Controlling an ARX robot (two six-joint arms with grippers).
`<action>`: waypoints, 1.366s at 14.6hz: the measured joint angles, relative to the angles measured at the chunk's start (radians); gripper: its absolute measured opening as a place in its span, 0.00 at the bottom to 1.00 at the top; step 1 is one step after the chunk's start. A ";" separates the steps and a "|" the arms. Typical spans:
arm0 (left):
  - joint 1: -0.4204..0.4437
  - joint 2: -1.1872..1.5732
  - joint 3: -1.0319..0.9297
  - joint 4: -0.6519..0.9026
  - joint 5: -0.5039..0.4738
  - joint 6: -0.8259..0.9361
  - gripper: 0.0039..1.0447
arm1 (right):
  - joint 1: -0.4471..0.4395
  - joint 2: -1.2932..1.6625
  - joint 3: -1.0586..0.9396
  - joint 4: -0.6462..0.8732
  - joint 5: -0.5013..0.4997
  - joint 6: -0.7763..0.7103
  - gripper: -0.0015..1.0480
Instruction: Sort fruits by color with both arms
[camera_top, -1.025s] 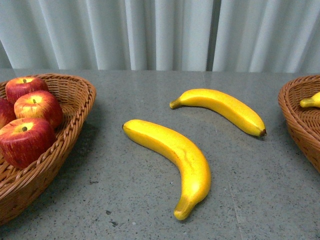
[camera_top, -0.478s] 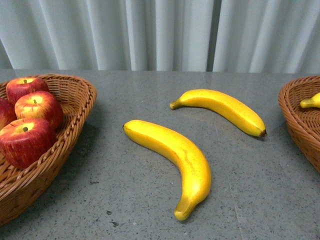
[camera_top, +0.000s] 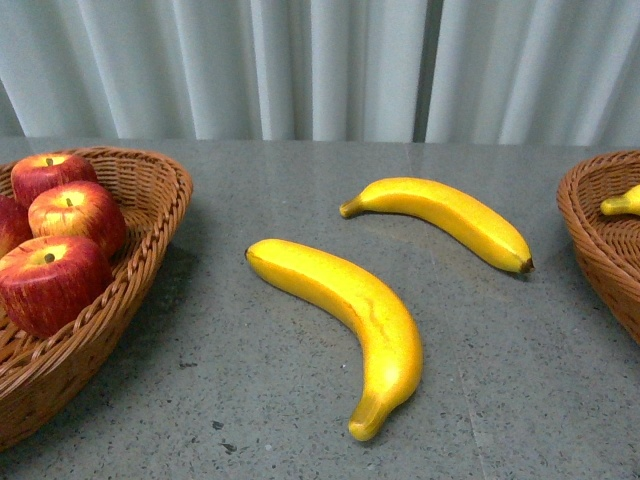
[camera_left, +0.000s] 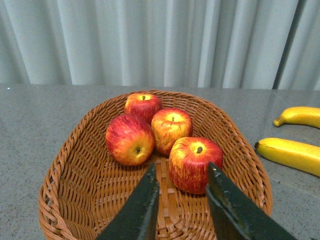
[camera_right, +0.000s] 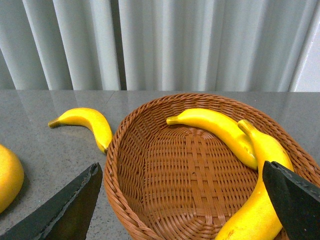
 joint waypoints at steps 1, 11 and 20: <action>0.000 0.000 0.000 0.000 0.000 0.000 0.42 | 0.000 0.000 0.000 0.000 0.000 0.000 0.94; 0.000 0.000 0.000 0.000 0.000 0.000 0.94 | 0.000 0.000 0.000 0.000 0.000 0.000 0.94; 0.000 0.000 0.000 0.000 0.000 0.000 0.94 | 0.266 0.943 0.372 0.547 -0.167 0.120 0.94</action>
